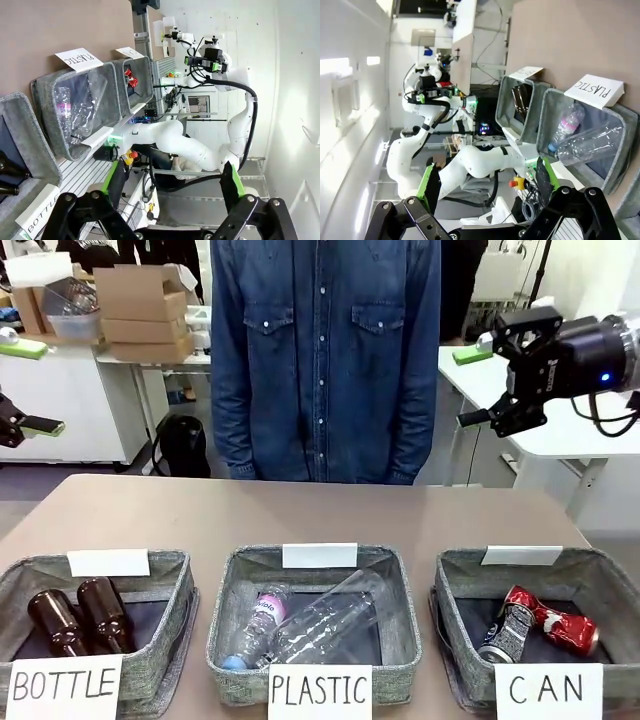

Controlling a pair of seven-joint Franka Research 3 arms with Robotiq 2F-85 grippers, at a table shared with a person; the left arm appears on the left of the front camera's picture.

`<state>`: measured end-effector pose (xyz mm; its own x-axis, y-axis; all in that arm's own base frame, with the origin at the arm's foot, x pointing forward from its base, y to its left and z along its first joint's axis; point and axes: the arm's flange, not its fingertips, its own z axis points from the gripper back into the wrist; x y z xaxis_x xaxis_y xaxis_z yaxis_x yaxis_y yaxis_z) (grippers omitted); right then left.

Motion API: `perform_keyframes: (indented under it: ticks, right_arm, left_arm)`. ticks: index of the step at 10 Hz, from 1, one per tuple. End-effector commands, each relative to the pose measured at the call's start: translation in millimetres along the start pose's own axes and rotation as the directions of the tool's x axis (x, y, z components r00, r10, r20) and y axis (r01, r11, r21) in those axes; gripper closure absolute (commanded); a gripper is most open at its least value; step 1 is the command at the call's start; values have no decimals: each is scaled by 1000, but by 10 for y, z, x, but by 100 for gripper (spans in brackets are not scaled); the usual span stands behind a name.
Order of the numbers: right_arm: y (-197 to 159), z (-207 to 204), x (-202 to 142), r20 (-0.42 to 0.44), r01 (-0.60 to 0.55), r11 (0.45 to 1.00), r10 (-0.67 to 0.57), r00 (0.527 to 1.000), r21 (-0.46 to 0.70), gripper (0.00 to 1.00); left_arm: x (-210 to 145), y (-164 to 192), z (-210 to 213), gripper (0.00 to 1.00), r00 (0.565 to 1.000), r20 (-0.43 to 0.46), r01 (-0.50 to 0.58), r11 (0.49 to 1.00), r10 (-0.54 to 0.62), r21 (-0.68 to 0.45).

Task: Sort the can waste into the basket.
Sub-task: Pick up the can waste from the table and place it in the right Fabric basket.

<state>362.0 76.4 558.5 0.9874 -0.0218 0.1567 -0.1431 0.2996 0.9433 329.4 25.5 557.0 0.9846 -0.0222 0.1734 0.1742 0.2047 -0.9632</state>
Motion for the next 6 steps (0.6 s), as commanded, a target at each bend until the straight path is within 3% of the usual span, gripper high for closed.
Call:
perform_keyframes:
  ticks: [1,6]
  right_arm:
    - [13,25,27,-7,-13,1000,13,1000,7,0]
    - [13,25,27,-7,-13,1000,13,1000,7,0]
  left_arm:
    - [-6,-17,5,0,1000,-5,-5,1000,5,4]
    - [-6,-17,5,0,1000,-5,-5,1000,5,4]
